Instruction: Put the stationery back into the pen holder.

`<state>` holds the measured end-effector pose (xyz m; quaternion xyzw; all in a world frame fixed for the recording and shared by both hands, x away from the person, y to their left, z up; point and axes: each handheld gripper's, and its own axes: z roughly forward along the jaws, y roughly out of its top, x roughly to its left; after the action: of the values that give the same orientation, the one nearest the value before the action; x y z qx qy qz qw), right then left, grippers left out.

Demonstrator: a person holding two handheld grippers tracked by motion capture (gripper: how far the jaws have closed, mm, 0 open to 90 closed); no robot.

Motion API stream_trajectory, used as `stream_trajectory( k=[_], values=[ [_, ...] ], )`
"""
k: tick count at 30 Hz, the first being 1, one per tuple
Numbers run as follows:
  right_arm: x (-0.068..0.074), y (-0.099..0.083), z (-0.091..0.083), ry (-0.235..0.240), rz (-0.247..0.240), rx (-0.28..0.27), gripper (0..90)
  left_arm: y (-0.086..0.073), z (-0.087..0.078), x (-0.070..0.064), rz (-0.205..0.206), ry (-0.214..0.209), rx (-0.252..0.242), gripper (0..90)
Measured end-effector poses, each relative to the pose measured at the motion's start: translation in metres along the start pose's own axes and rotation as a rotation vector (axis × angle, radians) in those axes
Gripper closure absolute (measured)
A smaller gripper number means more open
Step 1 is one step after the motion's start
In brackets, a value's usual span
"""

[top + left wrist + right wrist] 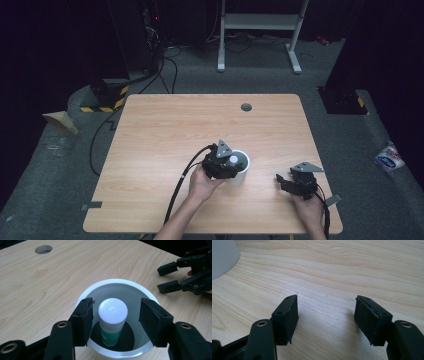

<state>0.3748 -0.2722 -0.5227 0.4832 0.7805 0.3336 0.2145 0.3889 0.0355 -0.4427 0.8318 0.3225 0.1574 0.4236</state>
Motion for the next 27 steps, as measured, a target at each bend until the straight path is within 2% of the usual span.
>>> stream_trajectory(
  k=[10,27],
  values=[
    [0.000,0.000,0.000,0.000,0.000,0.000,35.6,0.000,-0.017,0.011,-0.038,0.025,-0.062,43.3],
    [0.000,0.000,0.000,0.000,-0.001,0.000,35.5,-0.008,-0.034,0.029,-0.088,0.055,-0.090,43.6]
  ],
)
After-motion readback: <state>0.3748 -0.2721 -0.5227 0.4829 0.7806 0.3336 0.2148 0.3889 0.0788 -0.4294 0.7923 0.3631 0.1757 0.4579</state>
